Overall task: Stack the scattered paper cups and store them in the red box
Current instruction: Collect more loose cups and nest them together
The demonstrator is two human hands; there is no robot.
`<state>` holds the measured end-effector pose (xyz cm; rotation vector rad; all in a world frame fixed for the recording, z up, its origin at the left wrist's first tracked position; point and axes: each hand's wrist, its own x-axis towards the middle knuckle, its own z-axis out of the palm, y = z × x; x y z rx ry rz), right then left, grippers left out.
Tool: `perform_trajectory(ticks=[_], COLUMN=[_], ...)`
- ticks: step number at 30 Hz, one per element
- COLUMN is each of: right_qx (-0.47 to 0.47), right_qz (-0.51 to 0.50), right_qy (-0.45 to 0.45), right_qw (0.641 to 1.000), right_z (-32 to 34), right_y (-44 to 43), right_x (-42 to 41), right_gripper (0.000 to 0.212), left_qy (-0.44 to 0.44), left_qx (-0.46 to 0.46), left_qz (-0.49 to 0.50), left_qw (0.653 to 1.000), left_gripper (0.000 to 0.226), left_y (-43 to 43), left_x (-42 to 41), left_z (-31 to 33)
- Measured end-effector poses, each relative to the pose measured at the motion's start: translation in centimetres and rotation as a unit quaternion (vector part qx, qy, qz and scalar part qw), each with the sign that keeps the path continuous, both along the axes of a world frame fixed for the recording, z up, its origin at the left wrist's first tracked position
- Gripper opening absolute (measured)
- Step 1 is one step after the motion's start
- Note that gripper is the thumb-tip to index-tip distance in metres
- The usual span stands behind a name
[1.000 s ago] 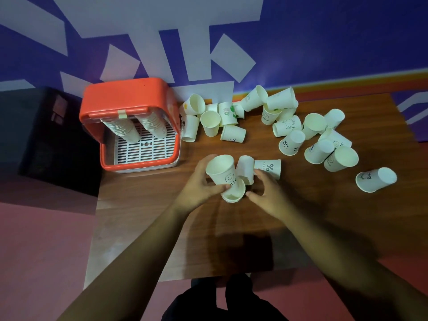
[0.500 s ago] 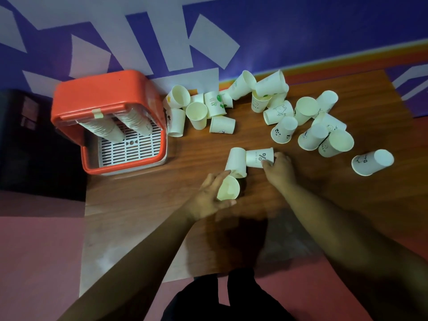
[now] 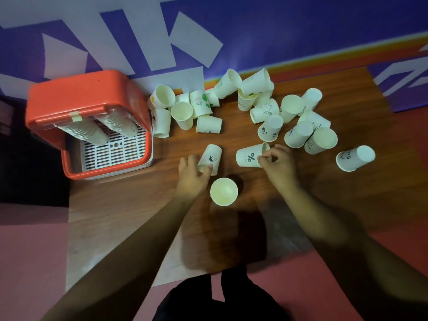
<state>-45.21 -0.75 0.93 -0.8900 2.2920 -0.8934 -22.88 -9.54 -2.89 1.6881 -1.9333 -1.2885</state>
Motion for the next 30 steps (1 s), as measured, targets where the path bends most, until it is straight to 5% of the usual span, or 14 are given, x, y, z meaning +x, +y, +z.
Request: perform_trajectory(ticks=[5,11,16,24,30], right_qx=[-0.046,-0.085,-0.058,-0.006,-0.004], right_qz=[0.115,0.226,0.243,0.292,0.396], right_qy=[-0.053,-0.064,-0.13,-0.169,-0.046], right_qw=[0.991,0.968,0.96,0.941,0.917], right_z=[3.0,4.3,5.3,5.5,2.6], right_y=[1.0,1.8,2.1,2.3,3.7], right_x=[1.6,3.2,4.3,5.1,8.3], right_gripper=[0.02,0.024,0.049,0.056,0.059], left_qy=[-0.155,-0.21,-0.185,-0.11,-0.058], left_qx=[0.068,0.085,0.1,0.103,0.124], left_qz=[0.003,-0.073,-0.066,0.013,0.051], left_qw=[0.986,0.971,0.975,0.988,0.989], left_gripper=[0.08,0.083,0.073,0.069,0.067], left_y=[-3.9,-5.3,-5.0,-4.8,-2.7], left_x=[-2.0,-2.2,-1.8,1.4,5.5], left_z=[-0.4,-2.4,-2.6,-1.9,-1.1])
